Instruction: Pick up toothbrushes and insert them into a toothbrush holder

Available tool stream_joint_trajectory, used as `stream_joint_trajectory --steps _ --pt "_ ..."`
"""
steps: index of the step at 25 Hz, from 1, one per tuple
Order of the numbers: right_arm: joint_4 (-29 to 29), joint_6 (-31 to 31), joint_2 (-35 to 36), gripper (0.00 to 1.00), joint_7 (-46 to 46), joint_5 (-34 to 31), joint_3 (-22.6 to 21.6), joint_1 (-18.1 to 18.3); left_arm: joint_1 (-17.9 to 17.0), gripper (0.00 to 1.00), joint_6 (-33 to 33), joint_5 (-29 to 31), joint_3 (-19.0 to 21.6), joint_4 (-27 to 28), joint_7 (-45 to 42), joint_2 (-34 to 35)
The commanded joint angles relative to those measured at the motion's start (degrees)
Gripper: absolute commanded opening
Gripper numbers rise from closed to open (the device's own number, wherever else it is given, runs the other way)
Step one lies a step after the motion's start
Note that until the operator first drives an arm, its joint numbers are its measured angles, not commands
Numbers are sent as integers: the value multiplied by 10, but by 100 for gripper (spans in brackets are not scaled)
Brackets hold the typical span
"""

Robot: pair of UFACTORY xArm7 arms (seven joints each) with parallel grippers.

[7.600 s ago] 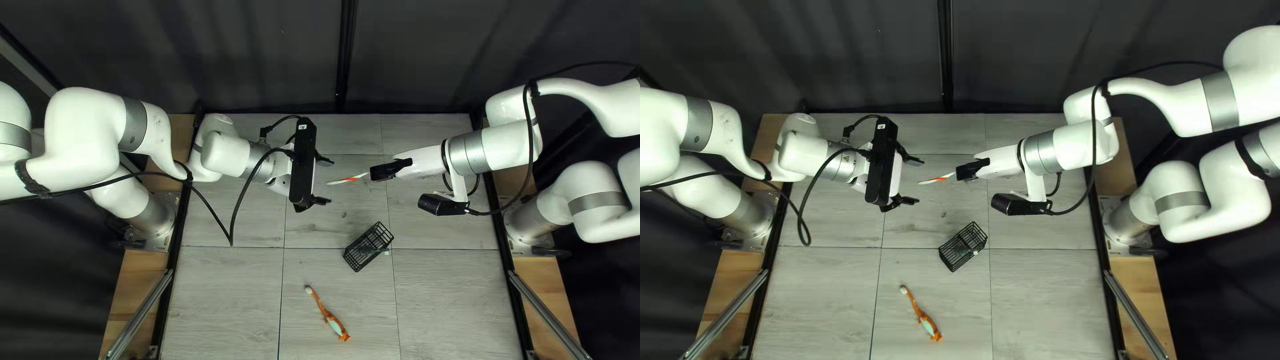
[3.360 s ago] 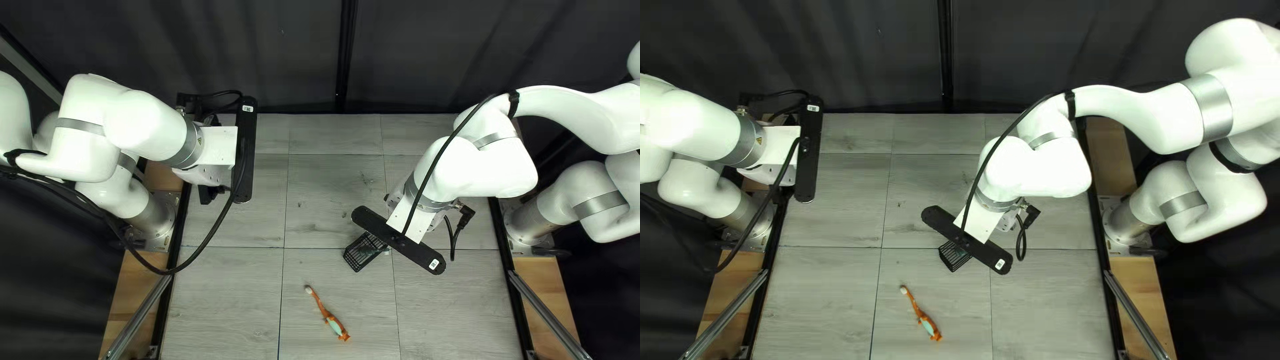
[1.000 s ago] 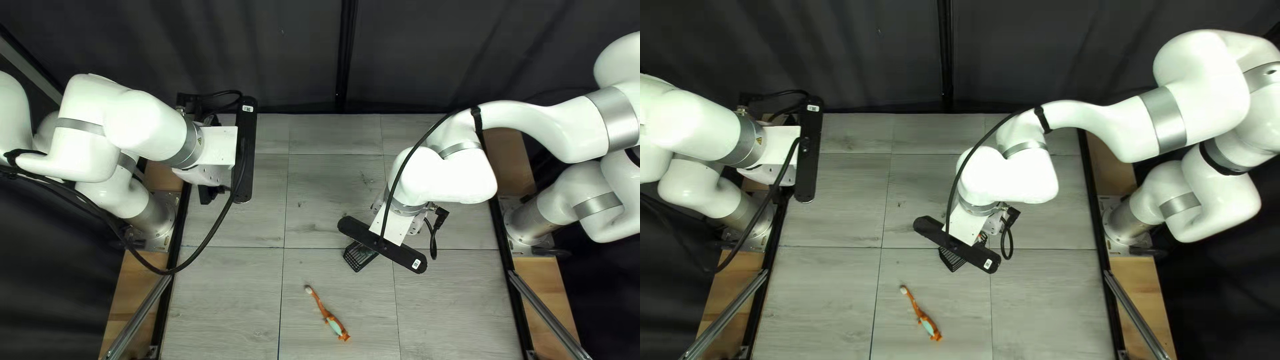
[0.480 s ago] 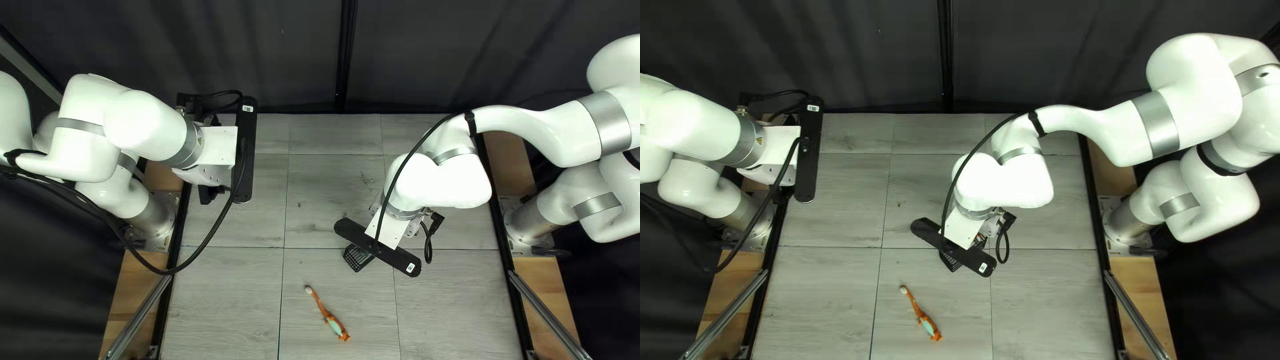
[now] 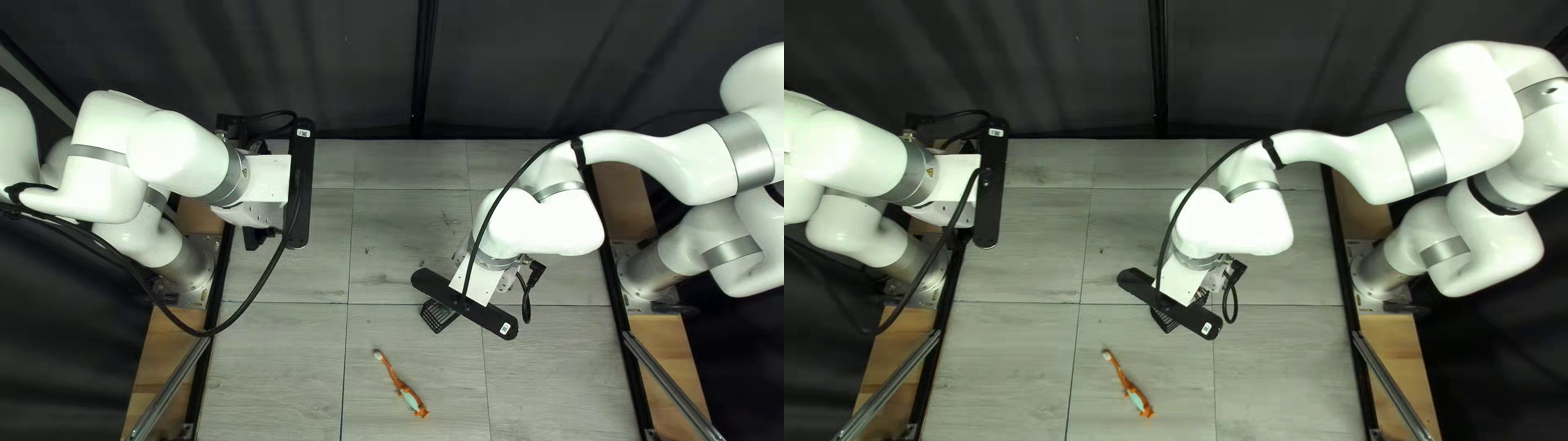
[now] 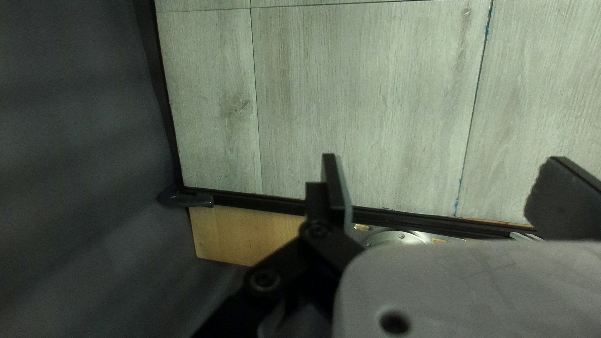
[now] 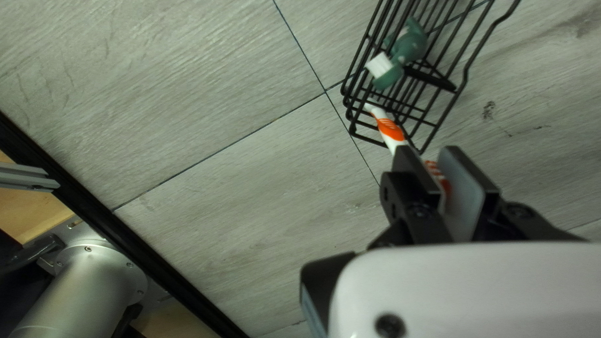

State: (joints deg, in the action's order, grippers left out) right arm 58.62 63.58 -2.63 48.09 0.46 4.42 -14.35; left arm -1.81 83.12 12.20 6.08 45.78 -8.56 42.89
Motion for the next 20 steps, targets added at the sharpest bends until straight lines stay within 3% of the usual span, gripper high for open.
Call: stream_joint_trajectory --steps 1,5,20 --pt "-13 -8 -9 14 -1 3 0 0 0 100 0 0 0 0 0 0" --pt "-28 -21 -20 5 2 11 0 -1 0 100 0 0 0 0 0 0" --pt "-61 -54 -43 1 -27 3 -2 1 0 100 0 0 0 0 0 0"
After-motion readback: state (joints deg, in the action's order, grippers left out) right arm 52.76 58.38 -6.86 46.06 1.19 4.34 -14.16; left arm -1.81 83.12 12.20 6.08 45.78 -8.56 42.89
